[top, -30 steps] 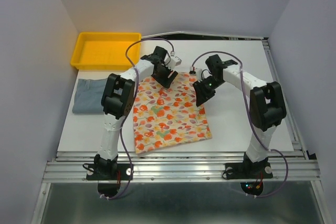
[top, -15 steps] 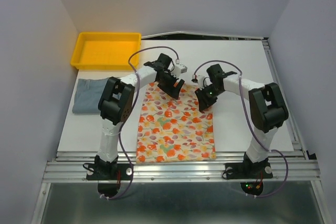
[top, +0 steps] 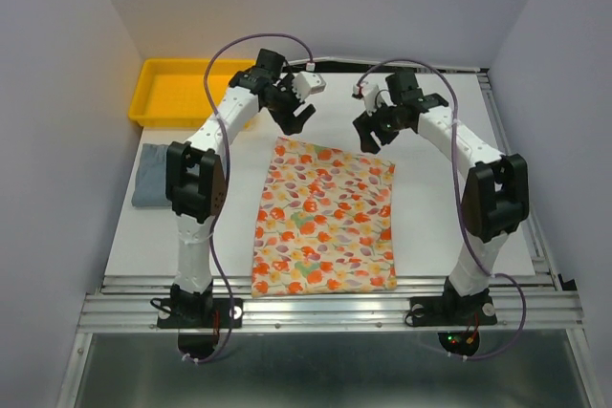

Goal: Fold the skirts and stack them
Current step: Fold the skirt

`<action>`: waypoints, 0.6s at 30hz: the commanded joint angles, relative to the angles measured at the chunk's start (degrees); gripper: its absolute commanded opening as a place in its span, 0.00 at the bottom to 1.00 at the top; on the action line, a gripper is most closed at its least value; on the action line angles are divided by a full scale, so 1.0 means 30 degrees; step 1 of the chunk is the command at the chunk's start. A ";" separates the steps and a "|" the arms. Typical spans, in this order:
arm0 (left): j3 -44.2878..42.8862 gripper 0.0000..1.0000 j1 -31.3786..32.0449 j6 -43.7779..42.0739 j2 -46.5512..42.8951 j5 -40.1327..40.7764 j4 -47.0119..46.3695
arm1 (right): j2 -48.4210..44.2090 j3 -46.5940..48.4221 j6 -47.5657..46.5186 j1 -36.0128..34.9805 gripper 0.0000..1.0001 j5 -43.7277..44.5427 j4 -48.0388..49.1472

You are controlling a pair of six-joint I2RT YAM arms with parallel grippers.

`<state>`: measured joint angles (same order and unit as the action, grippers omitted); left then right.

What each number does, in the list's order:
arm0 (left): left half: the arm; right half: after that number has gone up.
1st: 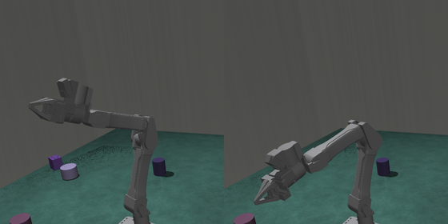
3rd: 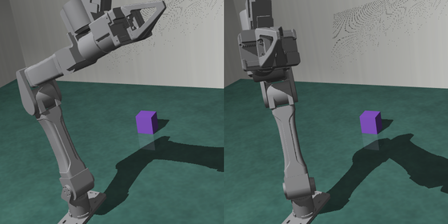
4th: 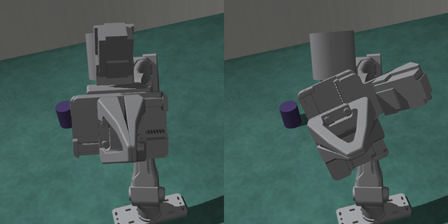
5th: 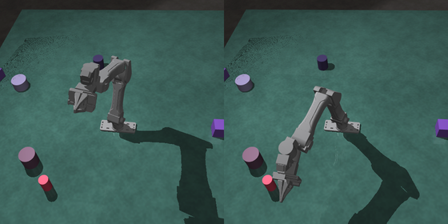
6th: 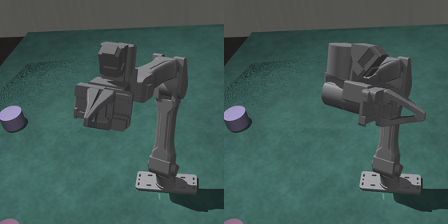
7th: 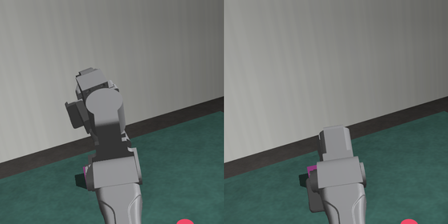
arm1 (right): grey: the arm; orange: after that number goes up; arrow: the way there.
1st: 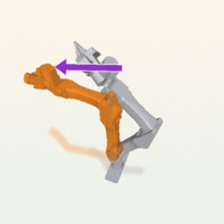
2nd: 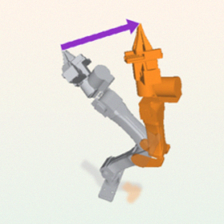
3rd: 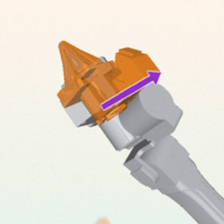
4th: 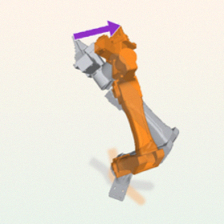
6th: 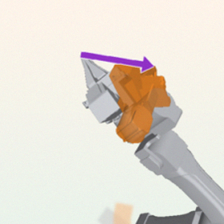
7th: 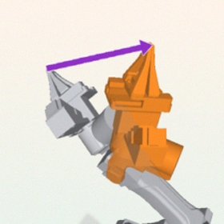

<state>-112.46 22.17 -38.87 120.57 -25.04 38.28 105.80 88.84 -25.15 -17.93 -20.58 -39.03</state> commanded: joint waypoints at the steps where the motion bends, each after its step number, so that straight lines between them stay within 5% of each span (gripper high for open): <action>1: -0.2526 0.85 -0.0243 -0.4030 0.1553 0.0172 0.1767 | 0.1907 0.2522 -0.2103 0.1493 0.68 0.1204 -0.0407; 9: -0.3439 0.78 -0.0330 -0.8248 0.2902 -0.0180 0.2649 | 0.4663 0.4723 -0.3981 0.2755 0.62 -0.0375 -0.2722; 18: -0.3442 0.76 -0.0360 -0.9131 0.4105 0.0025 0.3645 | 0.5953 0.4490 -0.4947 0.2931 0.59 -0.2427 -0.4832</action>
<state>-121.30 21.15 -63.46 133.82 -24.60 46.98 123.42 99.42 -37.67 -8.71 -23.94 -49.87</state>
